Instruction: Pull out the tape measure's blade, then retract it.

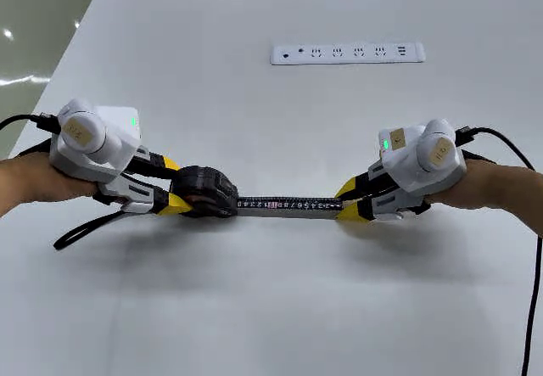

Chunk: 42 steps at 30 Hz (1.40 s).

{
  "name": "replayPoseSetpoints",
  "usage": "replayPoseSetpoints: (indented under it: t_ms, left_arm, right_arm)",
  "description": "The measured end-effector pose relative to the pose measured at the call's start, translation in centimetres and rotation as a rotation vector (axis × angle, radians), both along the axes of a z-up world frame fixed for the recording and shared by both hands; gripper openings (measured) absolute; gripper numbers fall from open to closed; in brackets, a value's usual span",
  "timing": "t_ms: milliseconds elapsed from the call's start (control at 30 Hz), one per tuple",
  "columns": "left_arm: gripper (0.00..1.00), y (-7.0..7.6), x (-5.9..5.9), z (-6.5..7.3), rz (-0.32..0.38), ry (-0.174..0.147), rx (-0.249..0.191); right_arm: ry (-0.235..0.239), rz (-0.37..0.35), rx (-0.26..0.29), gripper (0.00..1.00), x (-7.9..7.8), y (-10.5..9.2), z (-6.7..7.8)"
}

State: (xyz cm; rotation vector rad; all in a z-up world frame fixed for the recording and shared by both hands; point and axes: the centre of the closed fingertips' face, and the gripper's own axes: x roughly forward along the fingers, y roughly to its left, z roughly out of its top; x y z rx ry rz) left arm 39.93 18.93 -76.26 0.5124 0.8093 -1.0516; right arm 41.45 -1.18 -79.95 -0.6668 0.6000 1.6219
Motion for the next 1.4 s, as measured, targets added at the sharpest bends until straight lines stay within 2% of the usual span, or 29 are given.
replayPoseSetpoints:
  t_ms: [567,1400]
  left_arm:
    - [0.24,0.0,0.1,0.0,0.004,0.003,-0.001]
    - [0.24,0.0,0.1,-0.1,0.001,0.007,-0.002]
  right_arm:
    - [-0.005,-0.024,-0.055,0.08,0.8,-2.9,-0.3]
    - [0.000,-0.051,-0.111,0.08,1.0,-6.2,-0.3]
